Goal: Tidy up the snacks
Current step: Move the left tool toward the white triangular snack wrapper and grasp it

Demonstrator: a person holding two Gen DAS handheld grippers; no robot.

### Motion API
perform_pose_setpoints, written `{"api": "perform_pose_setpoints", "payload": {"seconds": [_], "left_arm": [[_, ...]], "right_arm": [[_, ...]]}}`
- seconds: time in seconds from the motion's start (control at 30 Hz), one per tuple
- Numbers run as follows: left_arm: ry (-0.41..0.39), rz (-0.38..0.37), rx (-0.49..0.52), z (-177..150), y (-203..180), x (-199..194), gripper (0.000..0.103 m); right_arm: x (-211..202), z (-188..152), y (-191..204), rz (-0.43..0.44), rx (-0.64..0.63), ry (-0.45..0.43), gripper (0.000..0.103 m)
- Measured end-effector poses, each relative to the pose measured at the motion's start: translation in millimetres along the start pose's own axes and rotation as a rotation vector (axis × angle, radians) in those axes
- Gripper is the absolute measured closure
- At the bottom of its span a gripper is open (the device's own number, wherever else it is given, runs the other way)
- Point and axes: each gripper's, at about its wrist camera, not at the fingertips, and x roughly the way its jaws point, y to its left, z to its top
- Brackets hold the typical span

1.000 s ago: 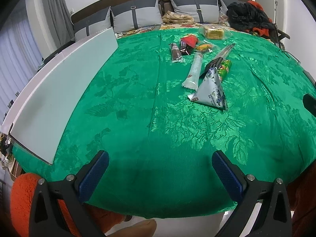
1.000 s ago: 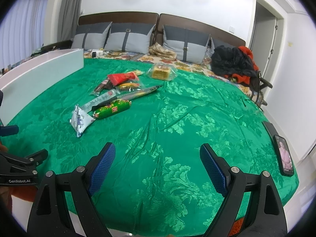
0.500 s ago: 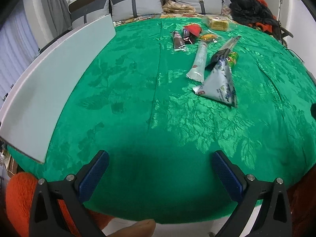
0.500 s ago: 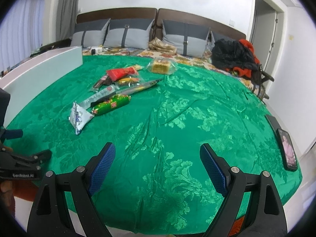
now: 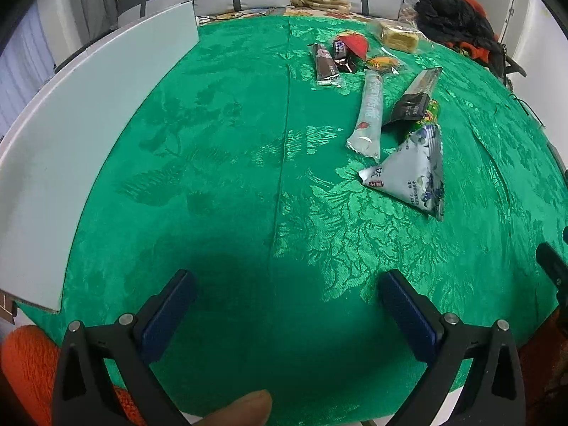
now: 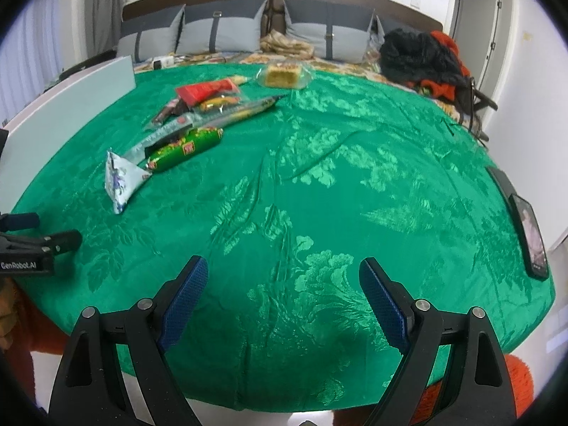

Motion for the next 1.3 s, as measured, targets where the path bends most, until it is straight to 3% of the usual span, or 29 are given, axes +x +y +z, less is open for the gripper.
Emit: {"api": "perform_pose_setpoints", "payload": {"seconds": [0.9,1.0,1.13,1.3], "left_arm": [[-0.003,-0.059,0.094,-8.7,8.3,-5.9,0.0],[-0.017,-0.056,0.086,-11.1,13.0,-7.3,0.0],[-0.038,-0.053,0.083,-13.7,15.2,-8.2,0.0],[-0.032,-0.067,0.089,-18.1,16.8,-11.6,0.0]], "right_arm": [[22.6,-7.0,-12.2,0.026,0.069,0.119,0.013],[20.1,-4.5,-12.0,0.078,0.094,0.109,0.013],[24.4,15.0,-6.2,0.228,0.167,0.109,0.013],[30.0,30.8,7.3,0.227,0.161,0.072,0.013]]}}
